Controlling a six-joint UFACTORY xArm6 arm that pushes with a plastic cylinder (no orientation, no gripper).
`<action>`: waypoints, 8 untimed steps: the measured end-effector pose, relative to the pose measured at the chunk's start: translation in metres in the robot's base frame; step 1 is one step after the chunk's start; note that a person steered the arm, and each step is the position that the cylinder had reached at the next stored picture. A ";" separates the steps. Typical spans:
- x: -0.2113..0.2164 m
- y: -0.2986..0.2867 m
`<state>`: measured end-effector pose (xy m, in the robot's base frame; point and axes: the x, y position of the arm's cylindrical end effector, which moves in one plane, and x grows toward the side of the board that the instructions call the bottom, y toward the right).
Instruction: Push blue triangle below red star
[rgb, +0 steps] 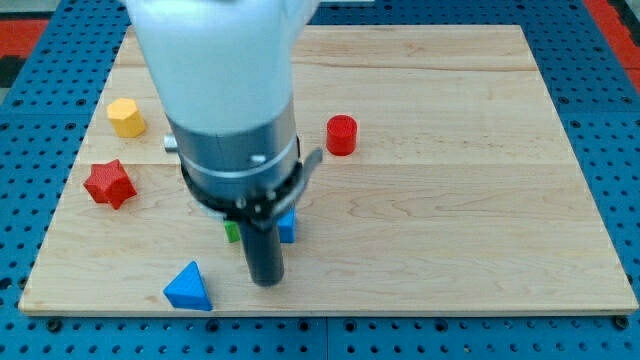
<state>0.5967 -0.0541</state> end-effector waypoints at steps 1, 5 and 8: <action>0.022 -0.009; -0.053 -0.192; -0.098 -0.234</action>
<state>0.4992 -0.2880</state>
